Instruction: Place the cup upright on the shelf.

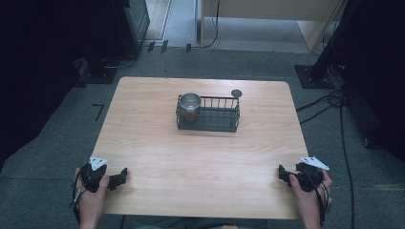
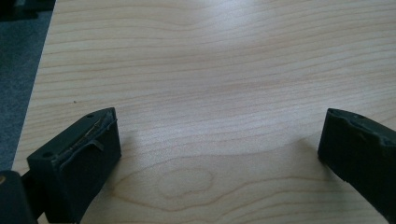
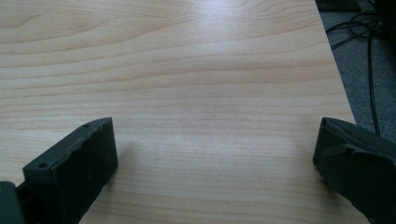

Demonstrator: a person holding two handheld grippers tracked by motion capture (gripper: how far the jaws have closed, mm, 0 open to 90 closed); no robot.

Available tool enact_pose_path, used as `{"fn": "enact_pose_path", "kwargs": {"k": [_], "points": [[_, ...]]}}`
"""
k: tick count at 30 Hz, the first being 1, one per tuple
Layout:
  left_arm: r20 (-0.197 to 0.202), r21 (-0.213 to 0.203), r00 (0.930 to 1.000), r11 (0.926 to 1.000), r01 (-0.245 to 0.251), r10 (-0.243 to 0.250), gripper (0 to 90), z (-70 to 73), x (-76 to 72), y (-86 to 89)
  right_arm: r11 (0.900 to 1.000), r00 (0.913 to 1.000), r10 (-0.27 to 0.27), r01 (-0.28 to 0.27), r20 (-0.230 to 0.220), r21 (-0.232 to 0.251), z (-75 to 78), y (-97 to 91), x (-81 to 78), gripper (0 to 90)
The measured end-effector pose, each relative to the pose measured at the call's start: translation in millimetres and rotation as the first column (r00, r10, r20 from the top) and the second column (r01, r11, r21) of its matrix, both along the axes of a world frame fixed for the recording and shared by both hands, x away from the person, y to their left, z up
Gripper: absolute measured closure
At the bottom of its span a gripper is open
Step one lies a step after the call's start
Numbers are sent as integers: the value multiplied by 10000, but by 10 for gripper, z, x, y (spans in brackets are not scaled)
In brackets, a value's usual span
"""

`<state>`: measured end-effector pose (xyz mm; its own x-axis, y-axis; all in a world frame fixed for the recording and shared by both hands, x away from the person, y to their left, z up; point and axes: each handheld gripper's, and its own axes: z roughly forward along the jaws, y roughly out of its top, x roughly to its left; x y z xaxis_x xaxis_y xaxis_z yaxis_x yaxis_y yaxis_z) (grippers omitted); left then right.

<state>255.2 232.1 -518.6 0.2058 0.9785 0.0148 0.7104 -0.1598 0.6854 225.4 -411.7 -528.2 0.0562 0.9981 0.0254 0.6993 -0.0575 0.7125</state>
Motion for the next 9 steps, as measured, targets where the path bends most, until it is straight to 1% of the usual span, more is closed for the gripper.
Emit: {"fn": "enact_pose_path", "kwargs": {"k": [9], "points": [[18, -19, 10000, 10000, -43, 43, 0, -1, 9, 1, 10000, 10000, 1, -1, -8, 3, 1, 0, 0, 0]]}}
